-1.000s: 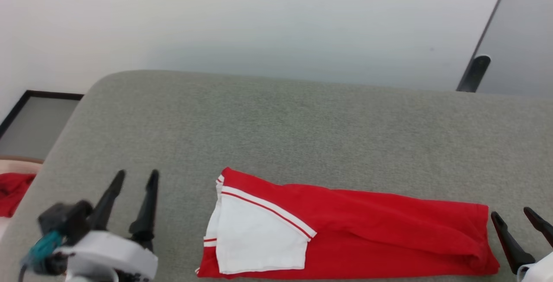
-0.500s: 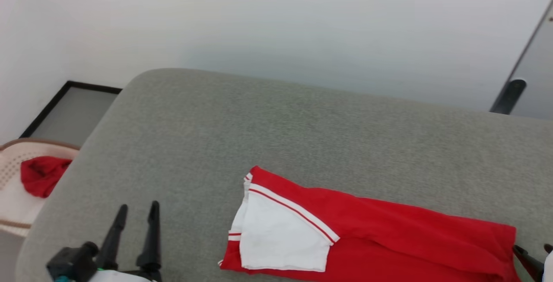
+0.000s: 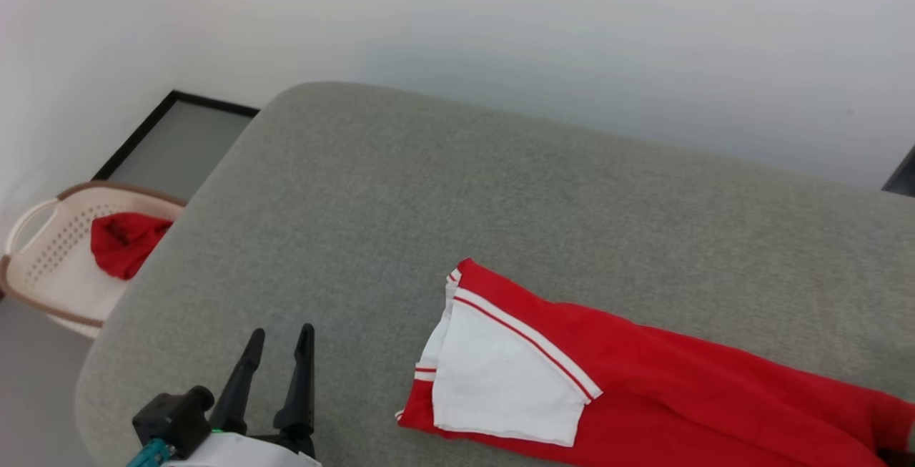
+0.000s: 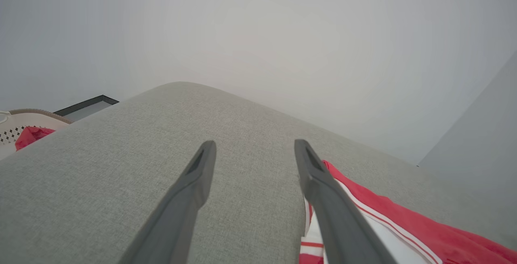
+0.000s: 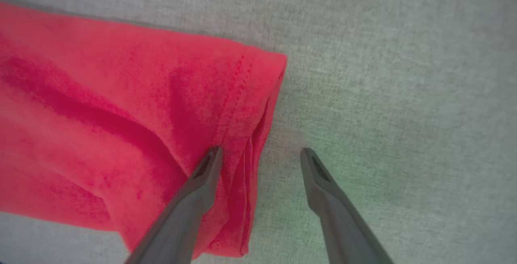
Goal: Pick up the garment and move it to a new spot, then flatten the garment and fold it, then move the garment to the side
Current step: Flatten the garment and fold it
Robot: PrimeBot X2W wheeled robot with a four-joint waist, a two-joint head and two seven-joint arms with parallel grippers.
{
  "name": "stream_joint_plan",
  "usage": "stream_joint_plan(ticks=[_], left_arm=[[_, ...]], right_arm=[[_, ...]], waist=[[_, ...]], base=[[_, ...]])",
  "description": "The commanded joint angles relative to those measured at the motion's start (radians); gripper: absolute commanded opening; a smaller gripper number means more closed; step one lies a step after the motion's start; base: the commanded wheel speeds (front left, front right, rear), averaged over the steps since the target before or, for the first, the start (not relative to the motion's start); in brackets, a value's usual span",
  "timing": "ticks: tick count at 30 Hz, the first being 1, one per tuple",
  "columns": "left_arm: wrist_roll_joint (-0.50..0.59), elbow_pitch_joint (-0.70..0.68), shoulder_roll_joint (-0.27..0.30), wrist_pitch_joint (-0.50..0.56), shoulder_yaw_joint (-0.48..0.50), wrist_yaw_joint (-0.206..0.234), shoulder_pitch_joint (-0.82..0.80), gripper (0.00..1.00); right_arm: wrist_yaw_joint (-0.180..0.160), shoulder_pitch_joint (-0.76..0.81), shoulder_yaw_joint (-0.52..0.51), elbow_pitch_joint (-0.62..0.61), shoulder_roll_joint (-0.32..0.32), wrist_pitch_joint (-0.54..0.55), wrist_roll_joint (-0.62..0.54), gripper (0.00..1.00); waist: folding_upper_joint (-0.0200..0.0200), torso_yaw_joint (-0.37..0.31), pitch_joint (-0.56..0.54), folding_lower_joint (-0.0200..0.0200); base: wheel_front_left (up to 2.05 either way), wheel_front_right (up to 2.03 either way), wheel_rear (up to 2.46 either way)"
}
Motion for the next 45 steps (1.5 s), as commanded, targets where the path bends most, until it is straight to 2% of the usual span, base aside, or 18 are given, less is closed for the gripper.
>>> stream_joint_plan(ticks=[1,9,13,14,16,19,24,37,40,45], left_arm=[[-0.005,0.0,-0.003,0.0,0.001,-0.006,-0.011,1.0],[-0.056,-0.002,0.016,0.0,-0.024,-0.007,-0.022,1.0],[-0.072,-0.005,0.02,0.0,-0.028,-0.007,-0.02,1.0],[-0.075,-0.005,0.02,0.0,-0.028,-0.007,-0.02,1.0],[-0.084,-0.003,0.02,0.0,-0.031,-0.007,-0.022,1.0],[-0.09,-0.004,0.021,0.0,-0.033,-0.007,-0.029,1.0],[-0.099,0.0,0.025,0.0,-0.037,-0.007,-0.037,1.0],[-0.11,0.006,0.04,0.0,-0.044,-0.007,-0.026,1.0],[-0.114,0.01,0.045,0.0,-0.043,-0.007,-0.017,1.0],[-0.135,0.021,0.051,0.0,-0.036,-0.007,0.008,1.0]], right_arm=[[-0.001,-0.025,-0.013,0.023,0.01,0.007,0.006,1.0],[0.0,-0.057,0.002,0.136,0.045,0.056,0.038,1.0],[0.003,-0.064,0.001,0.153,0.083,0.101,0.108,1.0],[0.003,-0.062,0.001,0.152,0.098,0.124,0.135,0.91],[0.003,-0.061,0.018,0.128,0.101,0.151,0.177,0.0],[0.002,-0.043,0.031,0.097,0.067,0.165,0.212,0.0],[-0.001,-0.038,0.023,0.075,0.001,0.116,0.215,0.0],[-0.001,-0.121,-0.021,0.135,-0.125,-0.036,0.101,0.0],[-0.001,-0.142,-0.026,0.149,-0.147,-0.037,0.072,0.0],[-0.001,-0.166,-0.016,0.097,-0.143,0.001,0.106,0.0]], waist=[[-0.0001,0.018,0.021,-0.0001],[-0.0001,0.033,0.04,-0.0001],[-0.0001,0.03,0.043,-0.0001],[-0.0001,0.029,0.044,-0.0001],[-0.0001,0.026,0.046,-0.0001],[-0.0001,0.022,0.052,-0.0001],[-0.0001,0.012,0.06,-0.0001],[-0.0001,-0.031,0.038,-0.0001],[-0.0001,-0.047,0.026,-0.0001],[-0.0001,-0.072,-0.007,-0.0001]], base=[[0.0,0.0,0.0],[0.0,0.0,0.0],[0.0,0.0,0.0],[0.0,0.0,0.0],[0.0,0.0,0.0],[0.0,0.0,0.0],[0.0,0.0,0.0],[0.0,0.0,0.0],[0.0,0.0,0.0],[0.0,0.0,0.0]])
